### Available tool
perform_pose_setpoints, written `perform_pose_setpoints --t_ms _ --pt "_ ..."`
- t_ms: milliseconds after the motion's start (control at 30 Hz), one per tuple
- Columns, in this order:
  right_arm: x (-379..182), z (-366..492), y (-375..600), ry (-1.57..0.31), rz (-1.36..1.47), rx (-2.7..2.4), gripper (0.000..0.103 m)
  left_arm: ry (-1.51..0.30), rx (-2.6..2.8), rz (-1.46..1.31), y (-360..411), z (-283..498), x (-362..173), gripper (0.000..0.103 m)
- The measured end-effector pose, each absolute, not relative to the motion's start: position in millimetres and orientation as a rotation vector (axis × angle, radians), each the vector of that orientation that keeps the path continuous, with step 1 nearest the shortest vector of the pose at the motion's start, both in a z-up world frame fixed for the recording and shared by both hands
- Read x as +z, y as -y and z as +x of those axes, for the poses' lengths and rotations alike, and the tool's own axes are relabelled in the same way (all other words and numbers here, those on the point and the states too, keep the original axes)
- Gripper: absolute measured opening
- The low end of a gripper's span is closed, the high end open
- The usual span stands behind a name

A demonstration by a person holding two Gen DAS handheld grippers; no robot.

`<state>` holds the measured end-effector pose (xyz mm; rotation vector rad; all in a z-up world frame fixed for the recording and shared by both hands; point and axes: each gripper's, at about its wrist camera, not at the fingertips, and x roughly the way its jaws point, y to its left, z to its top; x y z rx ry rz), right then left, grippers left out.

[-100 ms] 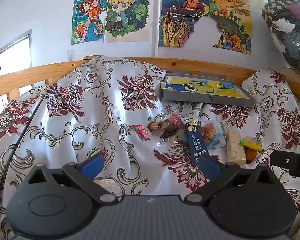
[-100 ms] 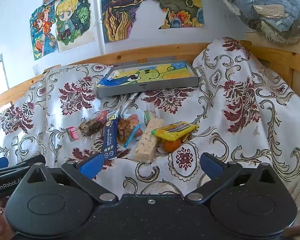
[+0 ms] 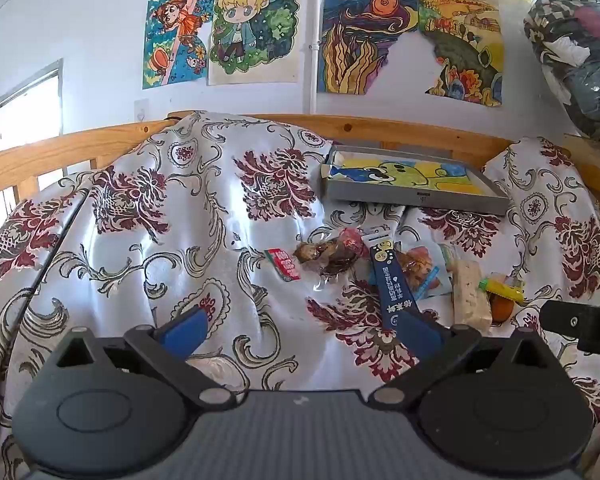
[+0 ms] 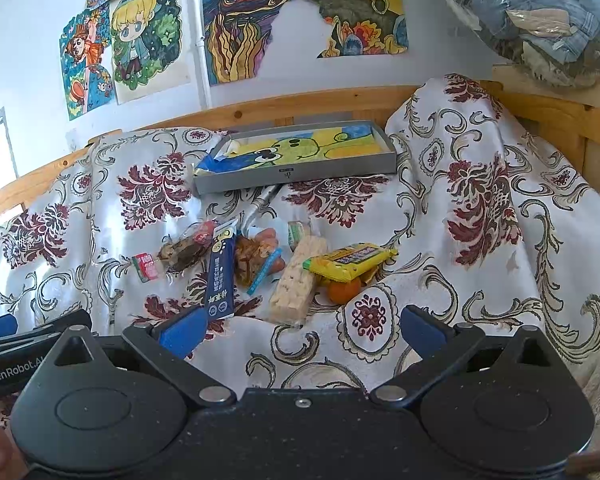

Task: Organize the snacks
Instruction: 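Approach the snack pile with both tools open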

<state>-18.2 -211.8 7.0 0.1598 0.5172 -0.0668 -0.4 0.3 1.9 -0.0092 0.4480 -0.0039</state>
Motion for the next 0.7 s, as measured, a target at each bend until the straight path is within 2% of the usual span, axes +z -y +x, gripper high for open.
perform_pose_setpoints --t_ms 700 --pt "6.3 -18.0 211.1 -0.522 0.159 -0.066 0.102 -0.450 -0.003 -0.010 -0.2 -0.3 2.0 0.103"
